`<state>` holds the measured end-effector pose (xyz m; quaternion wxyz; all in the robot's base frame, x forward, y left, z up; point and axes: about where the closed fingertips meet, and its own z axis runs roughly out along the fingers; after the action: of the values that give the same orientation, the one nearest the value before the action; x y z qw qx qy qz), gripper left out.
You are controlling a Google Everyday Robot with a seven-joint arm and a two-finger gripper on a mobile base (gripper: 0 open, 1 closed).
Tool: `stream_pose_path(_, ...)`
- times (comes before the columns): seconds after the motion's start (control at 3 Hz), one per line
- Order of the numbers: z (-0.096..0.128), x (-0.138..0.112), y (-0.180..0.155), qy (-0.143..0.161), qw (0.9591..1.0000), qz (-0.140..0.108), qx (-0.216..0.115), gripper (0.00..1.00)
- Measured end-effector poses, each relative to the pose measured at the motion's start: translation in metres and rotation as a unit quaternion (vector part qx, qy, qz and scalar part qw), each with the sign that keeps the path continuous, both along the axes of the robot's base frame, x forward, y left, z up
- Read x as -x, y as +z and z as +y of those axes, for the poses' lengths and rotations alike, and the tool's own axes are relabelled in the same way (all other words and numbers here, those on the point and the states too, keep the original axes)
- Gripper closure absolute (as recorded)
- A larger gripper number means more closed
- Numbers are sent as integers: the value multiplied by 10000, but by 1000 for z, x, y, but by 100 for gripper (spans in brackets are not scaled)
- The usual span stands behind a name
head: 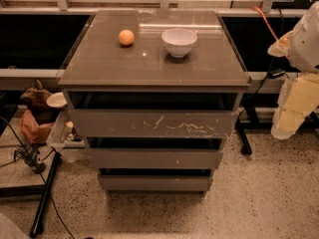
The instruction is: Open top drawer
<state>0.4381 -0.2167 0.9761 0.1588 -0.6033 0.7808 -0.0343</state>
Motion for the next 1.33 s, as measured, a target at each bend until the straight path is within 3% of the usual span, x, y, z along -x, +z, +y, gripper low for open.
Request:
stream_pose_path(0.33,0,0,0,0,10000,0,0,0)
stream_pose_path(0.67,5,-4,-34,-114,9995,110,-265,0)
stream_pose_path(1.0,17,-8,-108,-159,9976,274,-624,0)
stream_pose_path(1.33,46,-38,-167,64,9947,132,-1016,0)
